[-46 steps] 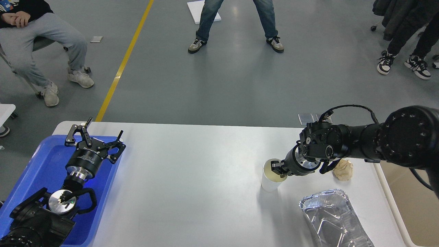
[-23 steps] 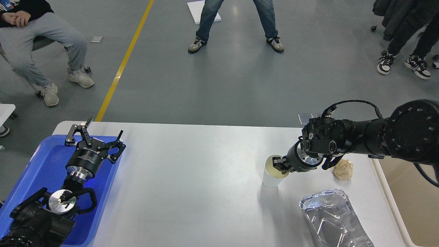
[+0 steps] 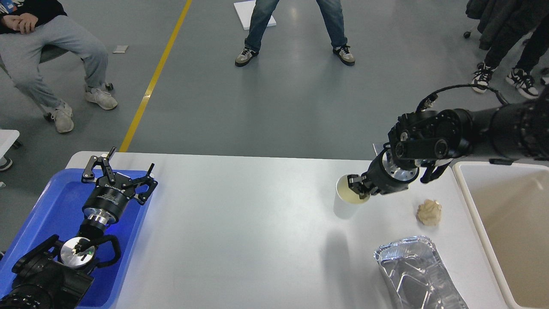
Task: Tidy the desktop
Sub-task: 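Lift the paper cup and carry it toward the white bin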
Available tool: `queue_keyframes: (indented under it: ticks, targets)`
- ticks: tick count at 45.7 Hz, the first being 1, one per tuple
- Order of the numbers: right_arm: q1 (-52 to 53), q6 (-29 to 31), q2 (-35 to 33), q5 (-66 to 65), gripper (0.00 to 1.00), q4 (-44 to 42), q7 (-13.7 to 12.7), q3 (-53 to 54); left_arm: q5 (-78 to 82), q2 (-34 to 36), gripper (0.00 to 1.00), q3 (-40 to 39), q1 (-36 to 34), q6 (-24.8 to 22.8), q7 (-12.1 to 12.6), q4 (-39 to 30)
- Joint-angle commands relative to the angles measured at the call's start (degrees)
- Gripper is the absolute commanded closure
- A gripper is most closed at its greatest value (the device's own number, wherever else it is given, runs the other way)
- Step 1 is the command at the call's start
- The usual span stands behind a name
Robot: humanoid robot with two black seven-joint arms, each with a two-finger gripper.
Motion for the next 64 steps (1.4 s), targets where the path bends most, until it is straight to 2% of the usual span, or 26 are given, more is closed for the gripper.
queue_keyframes:
  ticks: [1, 13, 22, 32, 54, 59, 64]
  targets:
    - [11.4, 2.2, -2.2, 0.8, 1.0, 7.7, 0.0, -1.1, 0.0, 0.0, 0.0, 0.0, 0.0, 0.0, 0.0, 0.0]
    - [22.4, 4.7, -4.8, 0.8, 1.0, 13.3, 0.0, -3.1, 0.0, 0.0, 0.0, 0.0, 0.0, 0.0, 0.0, 0.0]
    - [28.4, 9.0, -6.6, 0.8, 1.0, 14.5, 0.0, -3.2, 0.0, 0.1, 0.0, 0.0, 0.0, 0.0, 0.0, 0.0]
    - [34.0, 11.0, -8.5, 0.8, 1.0, 15.9, 0.0, -4.1, 0.0, 0.1, 0.0, 0.0, 0.0, 0.0, 0.0, 0.0]
    - [36.8, 11.4, -9.3, 0.9, 1.0, 15.9, 0.0, -5.3, 0.0, 0.1, 0.0, 0.0, 0.0, 0.0, 0.0, 0.0]
    - [36.3, 11.2, -11.9, 1.1, 1.0, 15.7, 0.0, -5.9, 0.0, 0.1, 0.0, 0.0, 0.0, 0.0, 0.0, 0.0]
    - [34.7, 10.9, -17.4, 1.1, 1.0, 15.3, 0.0, -5.7, 0.0, 0.1, 0.0, 0.0, 0.0, 0.0, -0.1, 0.1]
